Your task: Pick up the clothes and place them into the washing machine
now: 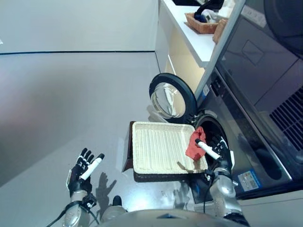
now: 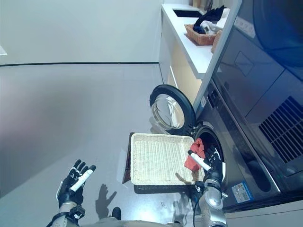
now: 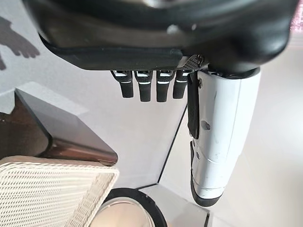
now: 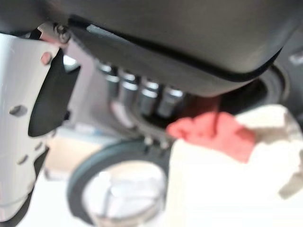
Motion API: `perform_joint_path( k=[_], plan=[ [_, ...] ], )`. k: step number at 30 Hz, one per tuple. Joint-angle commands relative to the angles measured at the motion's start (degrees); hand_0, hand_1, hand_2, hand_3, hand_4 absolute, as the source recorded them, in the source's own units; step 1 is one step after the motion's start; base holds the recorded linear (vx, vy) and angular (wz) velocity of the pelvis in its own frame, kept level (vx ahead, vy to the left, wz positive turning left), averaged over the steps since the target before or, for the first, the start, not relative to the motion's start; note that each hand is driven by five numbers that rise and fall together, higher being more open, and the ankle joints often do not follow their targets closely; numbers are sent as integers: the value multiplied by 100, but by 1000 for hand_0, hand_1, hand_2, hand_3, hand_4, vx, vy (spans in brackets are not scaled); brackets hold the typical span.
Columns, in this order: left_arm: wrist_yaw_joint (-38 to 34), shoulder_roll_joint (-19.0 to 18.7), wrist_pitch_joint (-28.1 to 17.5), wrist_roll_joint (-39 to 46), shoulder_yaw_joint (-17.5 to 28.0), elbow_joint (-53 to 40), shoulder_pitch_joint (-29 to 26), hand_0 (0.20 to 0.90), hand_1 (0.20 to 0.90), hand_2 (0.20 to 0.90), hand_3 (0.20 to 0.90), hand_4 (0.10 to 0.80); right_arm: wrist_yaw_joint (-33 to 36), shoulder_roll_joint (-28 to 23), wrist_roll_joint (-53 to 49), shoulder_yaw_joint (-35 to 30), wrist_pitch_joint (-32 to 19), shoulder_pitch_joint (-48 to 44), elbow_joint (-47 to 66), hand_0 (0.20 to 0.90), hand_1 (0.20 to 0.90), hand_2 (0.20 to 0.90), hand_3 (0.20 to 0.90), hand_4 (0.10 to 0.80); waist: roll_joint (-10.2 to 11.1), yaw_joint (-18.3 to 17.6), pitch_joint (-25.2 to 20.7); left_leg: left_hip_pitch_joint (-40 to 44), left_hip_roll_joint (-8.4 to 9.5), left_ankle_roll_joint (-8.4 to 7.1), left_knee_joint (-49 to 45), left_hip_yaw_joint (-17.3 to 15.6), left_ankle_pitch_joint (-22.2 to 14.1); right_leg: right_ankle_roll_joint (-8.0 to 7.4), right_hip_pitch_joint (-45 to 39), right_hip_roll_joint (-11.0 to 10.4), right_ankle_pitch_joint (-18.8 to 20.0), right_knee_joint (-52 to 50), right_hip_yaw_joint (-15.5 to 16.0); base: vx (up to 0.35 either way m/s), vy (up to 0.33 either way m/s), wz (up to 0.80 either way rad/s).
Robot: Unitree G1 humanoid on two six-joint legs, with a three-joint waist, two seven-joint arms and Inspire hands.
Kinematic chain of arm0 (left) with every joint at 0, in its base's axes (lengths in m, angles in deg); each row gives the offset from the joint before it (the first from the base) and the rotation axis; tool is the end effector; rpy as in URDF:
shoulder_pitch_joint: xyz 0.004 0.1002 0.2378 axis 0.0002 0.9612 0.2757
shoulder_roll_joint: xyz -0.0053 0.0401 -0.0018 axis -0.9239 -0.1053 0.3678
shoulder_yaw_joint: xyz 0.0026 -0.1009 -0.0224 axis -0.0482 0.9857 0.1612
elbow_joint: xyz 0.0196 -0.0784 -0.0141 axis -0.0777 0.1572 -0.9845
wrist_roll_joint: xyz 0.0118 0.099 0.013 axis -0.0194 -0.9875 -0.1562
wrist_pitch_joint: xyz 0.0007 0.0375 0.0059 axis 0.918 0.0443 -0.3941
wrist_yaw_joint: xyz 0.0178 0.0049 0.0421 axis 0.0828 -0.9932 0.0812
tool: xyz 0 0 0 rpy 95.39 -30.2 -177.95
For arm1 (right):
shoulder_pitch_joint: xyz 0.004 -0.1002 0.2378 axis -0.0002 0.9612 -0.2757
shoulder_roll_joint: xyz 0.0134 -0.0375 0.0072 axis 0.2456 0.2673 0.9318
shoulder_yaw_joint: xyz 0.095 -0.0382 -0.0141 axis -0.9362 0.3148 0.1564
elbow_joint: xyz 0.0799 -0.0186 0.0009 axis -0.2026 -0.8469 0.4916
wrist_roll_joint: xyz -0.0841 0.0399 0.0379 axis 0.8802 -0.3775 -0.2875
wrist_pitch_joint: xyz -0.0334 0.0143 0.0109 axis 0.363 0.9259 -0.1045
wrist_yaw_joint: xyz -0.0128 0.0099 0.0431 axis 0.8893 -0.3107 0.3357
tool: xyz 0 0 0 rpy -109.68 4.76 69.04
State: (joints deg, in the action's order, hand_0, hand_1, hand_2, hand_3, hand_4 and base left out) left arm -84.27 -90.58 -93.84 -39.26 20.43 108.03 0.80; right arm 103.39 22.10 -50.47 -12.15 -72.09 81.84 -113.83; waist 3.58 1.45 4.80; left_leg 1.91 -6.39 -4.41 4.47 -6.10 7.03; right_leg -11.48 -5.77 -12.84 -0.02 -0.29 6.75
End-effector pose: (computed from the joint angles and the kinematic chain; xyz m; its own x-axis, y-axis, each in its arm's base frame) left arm 0.0691 0.2190 -0.0564 0.8330 0.3487 -0.4296 -0.4652 0.8617 -0.2026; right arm 0.1419 -0.2078 -0.0534 0.8035 -0.4625 -0.3748 0.5317 0.8407 0.1025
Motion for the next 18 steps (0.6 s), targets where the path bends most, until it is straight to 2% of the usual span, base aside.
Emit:
perform_joint_path(
  k=[1, 6, 11, 18],
  plan=[
    [-16, -242, -292, -376, 342, -99, -320, 900, 900, 900, 900, 800, -237, -95, -272, -146, -337, -173, 398, 900, 900, 900, 900, 800, -27, -13, -115, 45, -166, 10, -733, 102, -590, -69, 312, -89, 235, -405, -30, 48, 71, -9],
    [108, -231, -210, -511, 272, -263, -224, 900, 900, 900, 900, 800, -387, -44, -241, -129, -225, 70, 481, 900, 900, 900, 900, 800, 19, -46, -152, 215, -82, 62, -718, 54, -641, -147, 152, -189, 366, -426, -104, 23, 59, -13],
    [138, -287, -238, -703, 167, -231, -320, 900, 900, 900, 900, 800, -341, -315, 870, 125, -38, 160, 576, 900, 900, 900, 900, 800, 33, -92, -295, 288, -8, 56, -457, 1, -570, -176, 159, -243, 326, -285, -85, -28, 46, -1],
    [71, -247, -249, -632, 347, -217, -282, 900, 900, 900, 900, 800, -392, -213, 833, 63, -34, 547, 630, 900, 900, 900, 900, 800, 32, -115, -347, 308, -56, 17, -406, -9, -497, -136, 167, -200, 324, -202, -58, -19, -20, 1]
  ],
)
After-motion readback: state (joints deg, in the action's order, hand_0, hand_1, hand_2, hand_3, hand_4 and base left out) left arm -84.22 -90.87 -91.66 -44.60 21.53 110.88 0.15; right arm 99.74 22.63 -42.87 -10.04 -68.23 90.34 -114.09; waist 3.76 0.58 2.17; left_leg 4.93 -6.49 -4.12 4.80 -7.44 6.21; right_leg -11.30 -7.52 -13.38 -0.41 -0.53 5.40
